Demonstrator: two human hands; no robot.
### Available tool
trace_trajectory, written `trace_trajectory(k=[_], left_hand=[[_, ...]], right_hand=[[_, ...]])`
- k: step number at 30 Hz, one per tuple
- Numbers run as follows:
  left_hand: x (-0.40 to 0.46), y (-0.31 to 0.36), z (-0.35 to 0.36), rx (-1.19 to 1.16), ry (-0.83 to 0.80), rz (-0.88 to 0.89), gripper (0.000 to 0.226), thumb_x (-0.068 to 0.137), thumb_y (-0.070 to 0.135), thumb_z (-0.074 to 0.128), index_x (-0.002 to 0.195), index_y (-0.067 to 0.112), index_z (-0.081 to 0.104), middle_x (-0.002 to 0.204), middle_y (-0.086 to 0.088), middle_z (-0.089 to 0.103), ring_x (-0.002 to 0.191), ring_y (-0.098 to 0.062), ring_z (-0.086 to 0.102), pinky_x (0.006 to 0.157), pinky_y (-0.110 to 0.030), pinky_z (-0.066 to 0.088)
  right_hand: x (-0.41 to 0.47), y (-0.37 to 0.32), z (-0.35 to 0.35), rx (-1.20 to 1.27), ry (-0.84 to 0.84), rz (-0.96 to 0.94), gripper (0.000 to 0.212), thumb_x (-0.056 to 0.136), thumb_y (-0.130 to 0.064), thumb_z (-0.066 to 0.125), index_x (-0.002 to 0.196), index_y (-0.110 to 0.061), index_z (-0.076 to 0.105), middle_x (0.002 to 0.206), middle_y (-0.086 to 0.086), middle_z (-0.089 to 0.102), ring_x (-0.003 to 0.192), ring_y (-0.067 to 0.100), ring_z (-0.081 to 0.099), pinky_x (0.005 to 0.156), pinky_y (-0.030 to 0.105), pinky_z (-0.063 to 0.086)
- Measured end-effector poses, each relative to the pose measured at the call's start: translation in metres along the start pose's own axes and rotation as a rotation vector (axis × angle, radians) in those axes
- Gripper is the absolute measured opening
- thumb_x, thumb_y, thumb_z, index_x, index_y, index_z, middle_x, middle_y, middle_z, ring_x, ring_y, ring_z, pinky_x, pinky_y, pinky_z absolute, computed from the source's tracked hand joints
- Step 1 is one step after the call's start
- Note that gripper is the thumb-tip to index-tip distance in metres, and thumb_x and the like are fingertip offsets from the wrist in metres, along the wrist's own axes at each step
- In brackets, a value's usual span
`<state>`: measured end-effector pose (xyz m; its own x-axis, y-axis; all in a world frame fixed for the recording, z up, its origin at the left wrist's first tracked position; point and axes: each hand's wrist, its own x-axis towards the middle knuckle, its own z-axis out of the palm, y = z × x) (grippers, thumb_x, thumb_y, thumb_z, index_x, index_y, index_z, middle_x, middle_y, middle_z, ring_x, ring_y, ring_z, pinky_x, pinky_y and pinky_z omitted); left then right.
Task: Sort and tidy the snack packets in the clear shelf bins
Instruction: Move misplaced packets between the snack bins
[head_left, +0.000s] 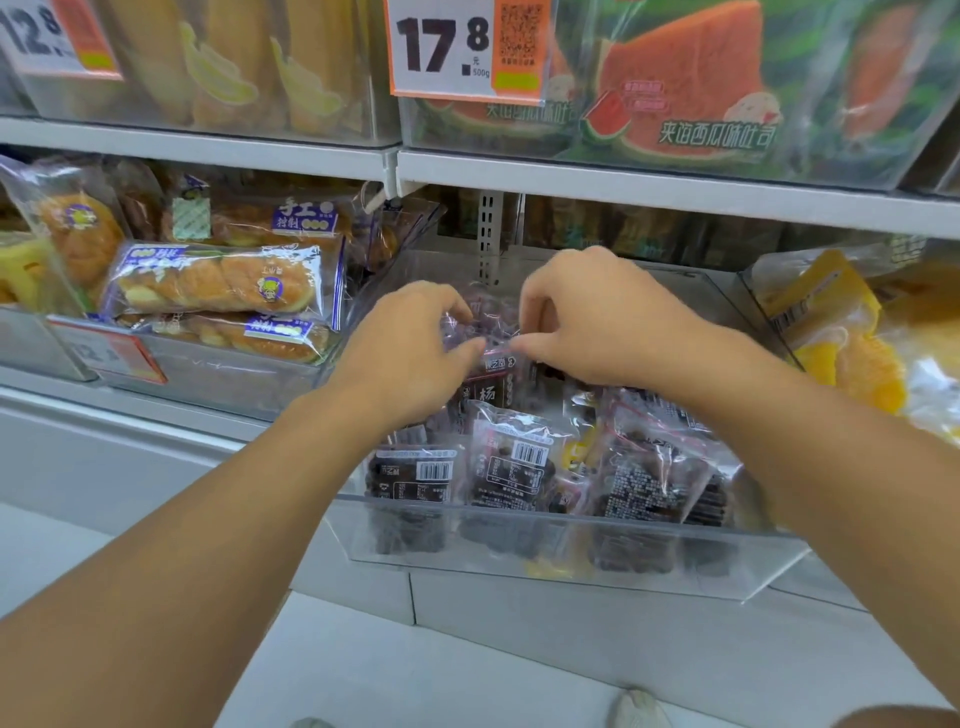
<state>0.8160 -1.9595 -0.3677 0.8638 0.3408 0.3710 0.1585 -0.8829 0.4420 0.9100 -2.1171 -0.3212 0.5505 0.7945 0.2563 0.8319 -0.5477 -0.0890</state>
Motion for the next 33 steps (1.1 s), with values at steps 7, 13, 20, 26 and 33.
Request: trace_trajectory(k=[7, 13, 20, 26, 33], left_hand=[[-0.022, 0.007, -0.021, -0.21, -0.217, 0.162, 0.025, 0.098, 0.045, 0.055, 0.105, 0.028, 0.072, 0.102, 0.012, 0.072, 0.096, -0.001, 0.062, 0.084, -0.017, 0.044], [-0.025, 0.003, -0.02, -0.195, -0.198, 0.167, 0.068, 0.078, 0.036, 0.082, 0.136, 0.038, 0.046, 0.123, 0.019, 0.061, 0.11, 0.002, 0.057, 0.091, -0.018, 0.043], [-0.014, 0.013, -0.006, -0.099, 0.013, 0.108, 0.05, 0.072, 0.033, 0.089, 0.116, 0.031, 0.065, 0.086, 0.012, 0.063, 0.091, -0.02, 0.06, 0.079, -0.031, 0.049], [-0.005, 0.006, -0.019, -0.267, 0.282, -0.067, 0.032, 0.073, 0.023, 0.089, 0.088, 0.026, 0.061, 0.067, 0.01, 0.058, 0.049, 0.002, 0.049, 0.049, -0.013, 0.035], [-0.012, 0.006, -0.01, -0.284, 0.159, -0.002, 0.032, 0.072, 0.018, 0.09, 0.085, 0.025, 0.062, 0.066, 0.003, 0.059, 0.045, 0.001, 0.049, 0.044, -0.01, 0.037]], right_hand=[[-0.02, -0.014, 0.019, 0.091, -0.436, -0.137, 0.043, 0.077, -0.042, 0.082, 0.066, -0.01, 0.056, 0.054, -0.001, 0.046, 0.053, 0.018, 0.043, 0.054, 0.032, 0.036], [-0.015, 0.0, -0.02, 0.261, -0.018, -0.128, 0.019, 0.08, -0.029, 0.083, 0.075, -0.022, 0.066, 0.066, -0.007, 0.063, 0.061, 0.003, 0.056, 0.061, 0.027, 0.044], [-0.01, -0.01, 0.002, 0.109, 0.065, -0.072, 0.029, 0.08, -0.036, 0.082, 0.092, -0.027, 0.057, 0.084, -0.008, 0.058, 0.078, 0.015, 0.056, 0.07, 0.035, 0.047], [-0.02, -0.027, -0.008, 0.04, -0.292, 0.116, 0.047, 0.069, -0.052, 0.085, 0.079, -0.01, 0.068, 0.07, 0.003, 0.067, 0.063, 0.02, 0.065, 0.057, 0.032, 0.054], [-0.001, -0.044, 0.036, -0.052, -0.676, 0.061, 0.036, 0.079, -0.037, 0.083, 0.072, -0.008, 0.064, 0.062, 0.0, 0.062, 0.057, 0.017, 0.056, 0.054, 0.026, 0.046]])
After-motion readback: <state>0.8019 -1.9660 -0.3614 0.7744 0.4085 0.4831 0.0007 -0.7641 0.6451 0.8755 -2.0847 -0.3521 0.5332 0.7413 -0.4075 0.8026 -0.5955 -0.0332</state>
